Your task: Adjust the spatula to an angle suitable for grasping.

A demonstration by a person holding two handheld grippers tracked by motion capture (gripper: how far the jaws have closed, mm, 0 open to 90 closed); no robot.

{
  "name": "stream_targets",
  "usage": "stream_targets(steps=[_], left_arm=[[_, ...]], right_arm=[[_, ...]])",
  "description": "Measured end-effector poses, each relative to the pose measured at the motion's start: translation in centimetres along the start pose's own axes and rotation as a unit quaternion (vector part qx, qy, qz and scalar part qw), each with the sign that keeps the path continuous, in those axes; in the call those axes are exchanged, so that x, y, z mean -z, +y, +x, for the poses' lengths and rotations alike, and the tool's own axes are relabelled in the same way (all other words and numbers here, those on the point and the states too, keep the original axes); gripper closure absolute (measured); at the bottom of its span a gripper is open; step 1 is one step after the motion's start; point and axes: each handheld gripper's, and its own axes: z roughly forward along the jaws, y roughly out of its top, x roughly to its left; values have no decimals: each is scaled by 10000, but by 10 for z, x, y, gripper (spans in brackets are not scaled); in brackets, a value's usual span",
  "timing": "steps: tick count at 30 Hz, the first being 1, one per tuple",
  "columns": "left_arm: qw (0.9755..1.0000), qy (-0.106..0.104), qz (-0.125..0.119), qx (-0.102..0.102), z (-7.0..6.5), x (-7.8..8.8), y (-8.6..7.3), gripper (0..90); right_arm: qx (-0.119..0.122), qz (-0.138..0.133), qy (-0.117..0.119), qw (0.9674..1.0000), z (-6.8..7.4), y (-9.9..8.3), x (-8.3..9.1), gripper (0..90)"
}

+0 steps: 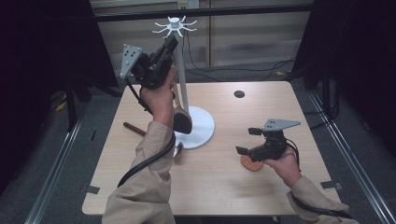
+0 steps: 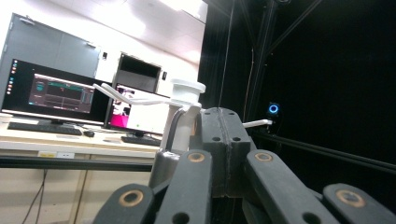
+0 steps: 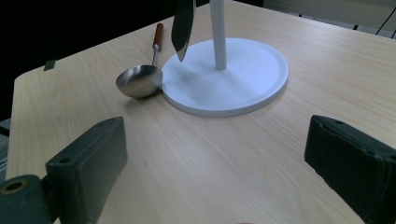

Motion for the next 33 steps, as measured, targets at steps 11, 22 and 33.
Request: stream_targets(steps=[11,22,33], left_arm=[[10000,29,9,54,2,2,0,900],[9997,-43,227,-56,3,22,-9,900],[9991,-195,358,-82,12,50,-25,704]], right_arm=[[50,22,-24,10000,0,-1,0,55],[89,69,-16,9999,1,-1,-1,55],[116,62,-2,9999,2,-1,-2,55]])
